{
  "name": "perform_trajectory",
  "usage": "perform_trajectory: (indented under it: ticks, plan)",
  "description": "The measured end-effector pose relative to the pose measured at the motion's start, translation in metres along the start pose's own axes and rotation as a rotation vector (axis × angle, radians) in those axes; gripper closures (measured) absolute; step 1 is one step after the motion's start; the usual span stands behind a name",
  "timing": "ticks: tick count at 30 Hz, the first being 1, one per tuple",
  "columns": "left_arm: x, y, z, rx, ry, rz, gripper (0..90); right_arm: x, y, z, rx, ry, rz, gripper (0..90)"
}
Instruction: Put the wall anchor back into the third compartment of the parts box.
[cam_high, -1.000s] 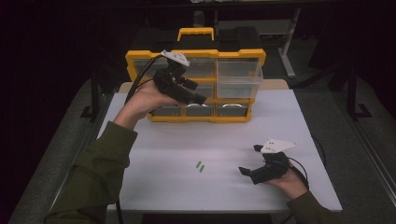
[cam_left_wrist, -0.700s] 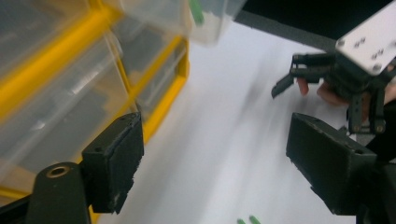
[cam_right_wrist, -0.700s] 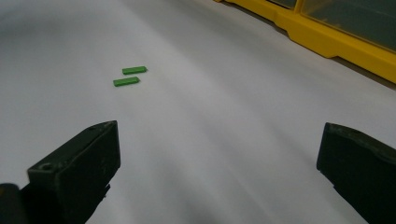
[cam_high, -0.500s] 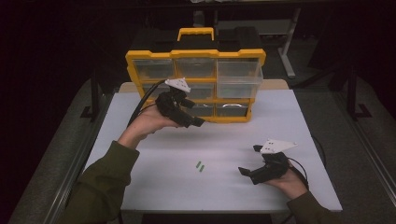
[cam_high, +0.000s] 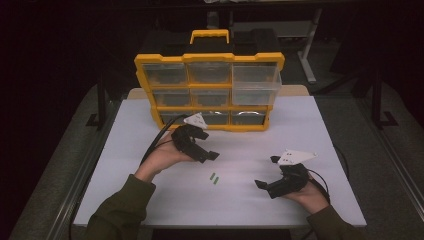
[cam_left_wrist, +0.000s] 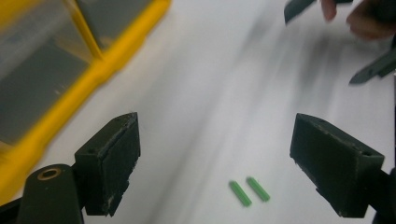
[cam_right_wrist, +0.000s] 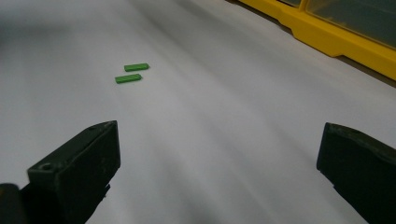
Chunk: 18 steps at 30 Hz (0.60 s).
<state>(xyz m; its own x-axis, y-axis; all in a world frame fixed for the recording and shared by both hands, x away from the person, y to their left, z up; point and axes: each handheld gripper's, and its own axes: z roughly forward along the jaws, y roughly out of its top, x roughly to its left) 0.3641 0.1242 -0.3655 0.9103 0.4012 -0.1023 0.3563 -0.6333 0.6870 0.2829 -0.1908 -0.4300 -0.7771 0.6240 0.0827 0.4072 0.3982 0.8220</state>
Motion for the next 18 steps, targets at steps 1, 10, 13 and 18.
perform_trajectory:
  ticks: [1, 10, 13, 18]
  plan:
    - [-0.001, -0.003, 0.003, 0.004, 0.001, 0.003, 16.7, 0.000, 0.000, 0.000, 0.001, 0.000, 0.000, 0.0]
    - [-0.005, -0.024, 0.020, 0.035, -0.009, -0.012, 17.8, 0.000, 0.000, 0.000, 0.006, -0.001, -0.002, 0.0]
    - [-0.007, -0.029, 0.022, 0.036, -0.011, -0.026, 19.7, 0.000, 0.000, 0.001, 0.006, -0.001, -0.004, 0.0]
    - [-0.010, -0.035, 0.027, 0.063, -0.021, -0.031, 28.3, 0.000, 0.000, 0.001, 0.009, -0.002, -0.004, 0.0]
